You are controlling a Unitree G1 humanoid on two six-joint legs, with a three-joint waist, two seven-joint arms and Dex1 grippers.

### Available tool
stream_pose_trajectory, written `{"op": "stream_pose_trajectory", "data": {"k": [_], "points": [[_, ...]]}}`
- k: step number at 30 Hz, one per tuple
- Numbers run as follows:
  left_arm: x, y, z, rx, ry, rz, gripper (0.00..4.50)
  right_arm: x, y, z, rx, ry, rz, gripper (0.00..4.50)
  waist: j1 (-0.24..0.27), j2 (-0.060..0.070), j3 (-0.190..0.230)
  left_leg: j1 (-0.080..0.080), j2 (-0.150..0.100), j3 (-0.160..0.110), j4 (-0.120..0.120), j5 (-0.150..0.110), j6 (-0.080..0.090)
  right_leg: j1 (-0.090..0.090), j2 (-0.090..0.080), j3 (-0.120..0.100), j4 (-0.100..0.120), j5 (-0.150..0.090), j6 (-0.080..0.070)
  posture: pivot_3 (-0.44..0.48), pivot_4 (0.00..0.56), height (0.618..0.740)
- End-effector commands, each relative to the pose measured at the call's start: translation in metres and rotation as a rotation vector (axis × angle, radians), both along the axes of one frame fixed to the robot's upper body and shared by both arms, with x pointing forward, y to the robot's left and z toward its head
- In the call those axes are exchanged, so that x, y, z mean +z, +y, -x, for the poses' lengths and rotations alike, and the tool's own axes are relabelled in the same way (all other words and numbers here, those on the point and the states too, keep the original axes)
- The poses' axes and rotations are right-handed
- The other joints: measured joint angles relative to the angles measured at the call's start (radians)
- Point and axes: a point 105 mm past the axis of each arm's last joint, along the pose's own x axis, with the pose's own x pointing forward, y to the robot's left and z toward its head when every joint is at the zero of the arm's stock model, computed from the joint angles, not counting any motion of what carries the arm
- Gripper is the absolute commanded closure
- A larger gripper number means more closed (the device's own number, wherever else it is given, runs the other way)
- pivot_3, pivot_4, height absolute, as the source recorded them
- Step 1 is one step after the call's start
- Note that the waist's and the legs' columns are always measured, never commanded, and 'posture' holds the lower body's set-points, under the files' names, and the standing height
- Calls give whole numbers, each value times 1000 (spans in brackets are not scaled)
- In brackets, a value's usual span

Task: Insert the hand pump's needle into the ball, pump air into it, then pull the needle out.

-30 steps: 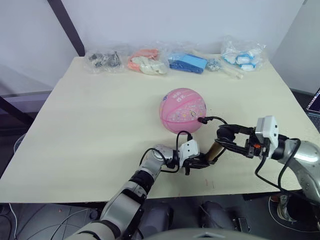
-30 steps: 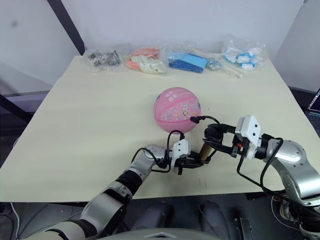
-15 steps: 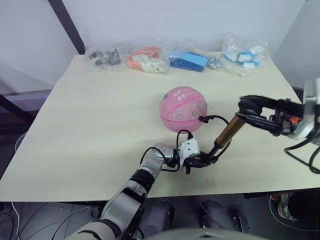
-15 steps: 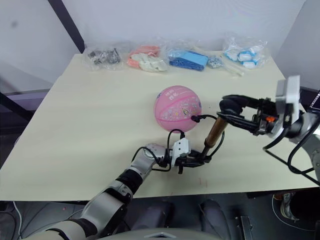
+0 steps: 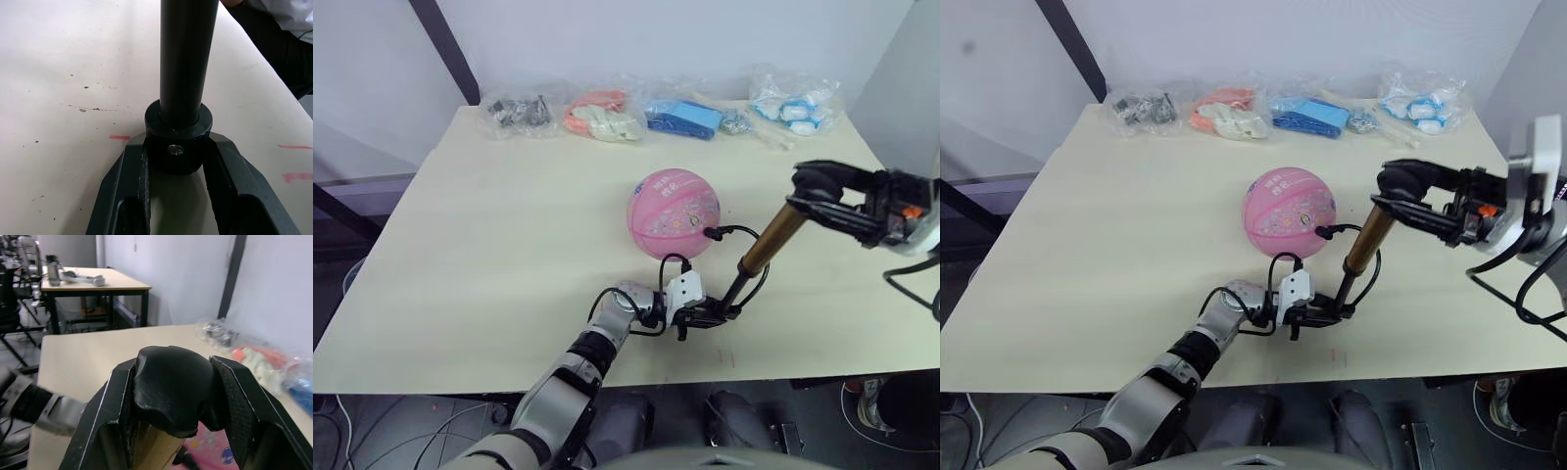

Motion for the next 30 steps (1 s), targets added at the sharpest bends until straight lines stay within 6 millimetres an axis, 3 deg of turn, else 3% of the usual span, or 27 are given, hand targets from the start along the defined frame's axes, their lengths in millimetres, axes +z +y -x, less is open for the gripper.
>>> {"op": "stream_pose_trajectory", "data": {"k": [1,14,19,22,28,30], "points": [[-35,21,10,51,118,-113,3422,-38,16,4,47,89,59,2594,-1,-1,-2,1,0,0,0,0,0,0,0,0,0,0,0,0,150,740],[-34,22,10,48,116,-115,3422,-128,37,3,-3,205,158,2594,-3,-6,-16,3,3,0,0,0,-1,1,3,0,1,0,0,0,150,740],[-34,23,10,50,115,-115,3422,-144,40,7,-8,212,194,2594,-3,-6,-18,4,3,0,-1,0,0,1,4,0,1,0,0,0,150,740],[-34,23,10,51,116,-115,3422,-137,42,7,6,195,177,2594,-3,-5,-19,4,3,0,-1,0,0,1,4,0,1,0,1,0,150,740],[-34,23,9,52,115,-116,3422,-75,35,5,44,88,73,2594,-2,-3,-16,2,3,0,-1,0,0,1,4,0,0,0,0,0,150,740],[-34,22,9,53,115,-116,3422,-62,30,6,50,65,81,2594,-1,-2,-14,1,3,0,-1,0,0,0,3,0,0,0,0,0,150,740]]}}
